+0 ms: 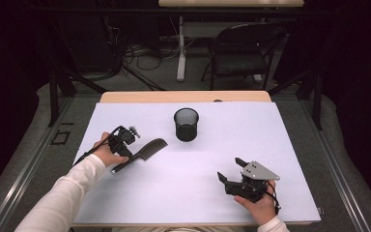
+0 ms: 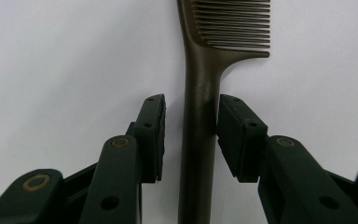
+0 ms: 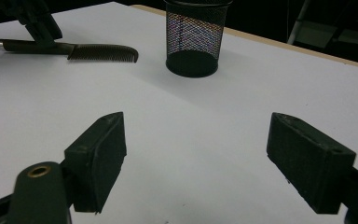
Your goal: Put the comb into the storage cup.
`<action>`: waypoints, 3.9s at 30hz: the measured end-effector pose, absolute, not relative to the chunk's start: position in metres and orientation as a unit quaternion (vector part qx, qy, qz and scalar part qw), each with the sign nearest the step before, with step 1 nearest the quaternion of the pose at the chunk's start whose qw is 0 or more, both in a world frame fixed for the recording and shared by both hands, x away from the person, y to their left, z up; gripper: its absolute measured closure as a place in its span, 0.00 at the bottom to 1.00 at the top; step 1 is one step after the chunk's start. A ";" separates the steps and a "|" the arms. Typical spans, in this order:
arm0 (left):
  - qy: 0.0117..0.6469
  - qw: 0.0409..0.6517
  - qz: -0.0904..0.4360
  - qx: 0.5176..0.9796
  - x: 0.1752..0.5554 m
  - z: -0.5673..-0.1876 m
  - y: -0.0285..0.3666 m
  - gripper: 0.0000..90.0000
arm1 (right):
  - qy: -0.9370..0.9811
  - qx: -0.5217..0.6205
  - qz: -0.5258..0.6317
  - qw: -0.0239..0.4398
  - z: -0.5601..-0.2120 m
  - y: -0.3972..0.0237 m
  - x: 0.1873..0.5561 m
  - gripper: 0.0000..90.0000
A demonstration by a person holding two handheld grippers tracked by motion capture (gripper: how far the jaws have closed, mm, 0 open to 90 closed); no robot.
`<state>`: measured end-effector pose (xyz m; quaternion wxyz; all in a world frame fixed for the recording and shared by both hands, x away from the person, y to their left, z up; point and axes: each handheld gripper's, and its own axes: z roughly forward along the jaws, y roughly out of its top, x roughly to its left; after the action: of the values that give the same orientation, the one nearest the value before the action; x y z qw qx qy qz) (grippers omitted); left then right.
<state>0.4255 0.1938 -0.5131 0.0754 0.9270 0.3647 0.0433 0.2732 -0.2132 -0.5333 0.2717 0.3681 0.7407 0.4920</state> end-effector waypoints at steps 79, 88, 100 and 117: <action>0.368 0.044 0.031 0.928 0.427 -0.523 0.186 0.80 | 0.744 0.367 0.488 0.271 -0.534 -0.214 0.274 0.23; 0.371 0.051 0.026 0.927 0.426 -0.521 0.188 0.80 | 0.745 0.367 0.487 0.271 -0.534 -0.214 0.274 0.23; 0.379 0.063 0.037 0.923 0.426 -0.513 0.193 0.80 | 0.745 0.366 0.487 0.271 -0.534 -0.214 0.274 0.23; 0.393 0.108 0.046 0.912 0.422 -0.495 0.199 0.80 | 0.745 0.367 0.487 0.271 -0.534 -0.213 0.274 0.23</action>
<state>0.4224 0.1991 -0.4953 0.1080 0.9119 0.3933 0.0461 0.2738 -0.2133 -0.5342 0.2714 0.3667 0.7450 0.4867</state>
